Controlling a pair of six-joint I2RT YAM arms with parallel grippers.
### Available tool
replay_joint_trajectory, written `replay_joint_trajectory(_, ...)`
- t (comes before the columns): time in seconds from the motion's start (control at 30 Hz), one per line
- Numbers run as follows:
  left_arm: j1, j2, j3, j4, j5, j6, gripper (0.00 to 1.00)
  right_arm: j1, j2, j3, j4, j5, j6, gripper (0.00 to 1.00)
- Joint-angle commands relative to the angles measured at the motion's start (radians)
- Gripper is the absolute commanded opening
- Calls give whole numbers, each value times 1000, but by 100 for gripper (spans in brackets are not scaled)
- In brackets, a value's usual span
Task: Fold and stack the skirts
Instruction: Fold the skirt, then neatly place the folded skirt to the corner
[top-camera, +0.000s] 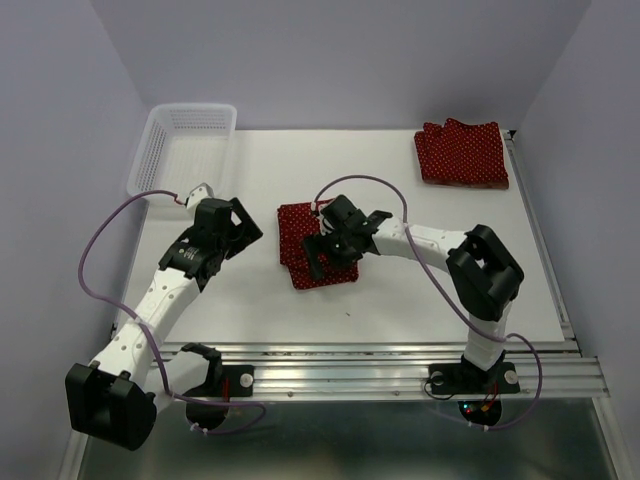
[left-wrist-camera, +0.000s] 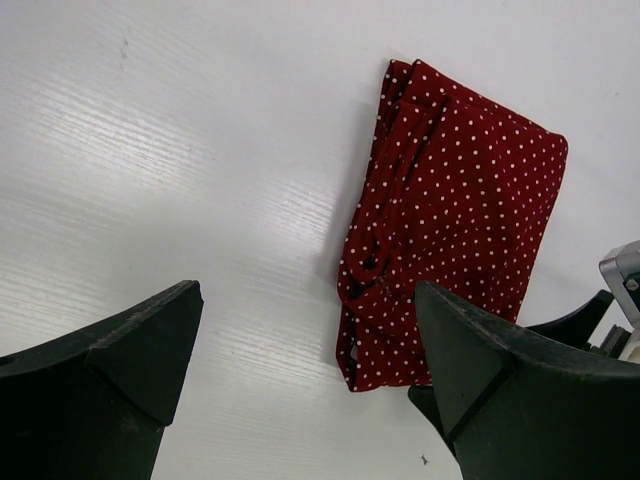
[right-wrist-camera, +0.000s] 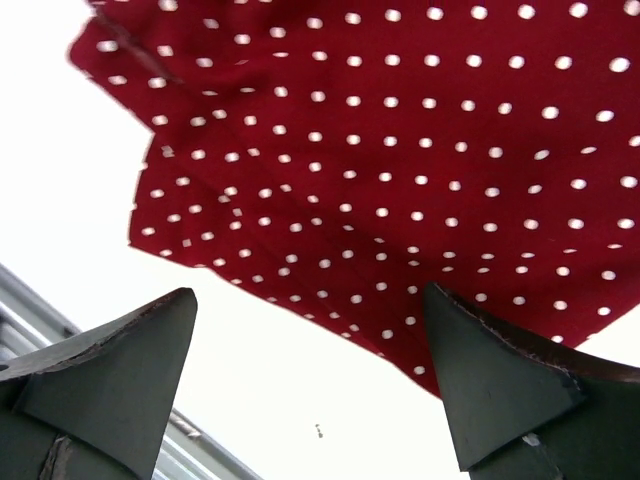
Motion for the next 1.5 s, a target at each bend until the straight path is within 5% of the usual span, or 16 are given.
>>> replay_joint_trajectory(0.0, 8, 2, 19, 25, -20, 4, 99, 16, -57, 34, 11, -14, -1, 100)
replay_joint_trajectory(0.2, 8, 5, 38, 19, -29, 11, 99, 1, -53, 219, -8, 92, -94, 100)
replay_joint_trajectory(0.4, 10, 2, 36, 18, -23, 25, 99, -119, 91, 446, -20, -70, -488, 100)
replay_joint_trajectory(0.6, 13, -1, 36, 10, -31, 22, 99, -128, 295, 695, -124, -65, -628, 100)
replay_joint_trajectory(0.9, 16, 5, 22, 13, -25, 13, 99, -191, 492, 920, -94, -106, -497, 100)
replay_joint_trajectory(1.17, 17, -6, 8, 13, -15, 7, 99, -238, 536, 876, -54, -299, -418, 100)
replay_joint_trajectory(1.47, 17, -17, -2, 11, 0, -2, 99, -283, 587, 871, -49, -341, -389, 100)
